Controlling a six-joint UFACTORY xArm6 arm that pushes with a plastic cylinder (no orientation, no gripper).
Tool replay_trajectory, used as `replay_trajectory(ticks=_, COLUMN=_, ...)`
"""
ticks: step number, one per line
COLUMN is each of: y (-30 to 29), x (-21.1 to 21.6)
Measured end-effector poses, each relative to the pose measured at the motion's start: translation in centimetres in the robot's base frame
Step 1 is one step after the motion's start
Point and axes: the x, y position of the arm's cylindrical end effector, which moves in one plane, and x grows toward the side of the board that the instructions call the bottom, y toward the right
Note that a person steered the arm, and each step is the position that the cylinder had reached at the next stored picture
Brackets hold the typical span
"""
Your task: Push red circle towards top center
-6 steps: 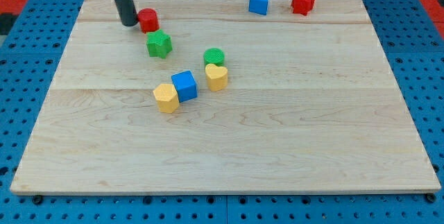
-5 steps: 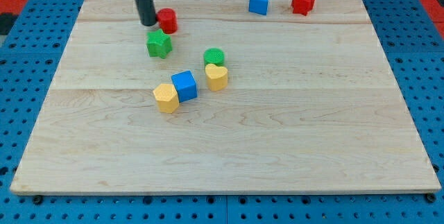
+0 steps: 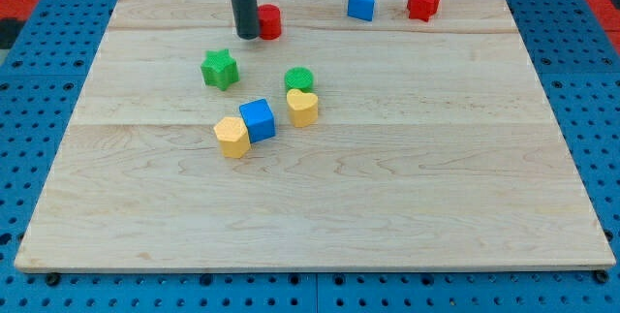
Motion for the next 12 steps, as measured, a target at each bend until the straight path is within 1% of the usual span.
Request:
replay_trajectory(ticks=1, y=0.6, x=-2.0)
replay_trajectory(ticks=3, y=0.5, x=-3.5)
replay_trajectory(ticks=4, y=2.9, x=-3.5)
replay_trajectory(ticks=6, y=3.1, x=-3.4)
replay_trajectory(ticks=7, y=3.7, x=-1.5)
replay_trajectory(ticks=9, y=5.7, x=-1.8)
replay_trajectory(ticks=11, y=5.8, x=-1.9)
replay_trajectory(ticks=12, y=7.7, x=-1.7)
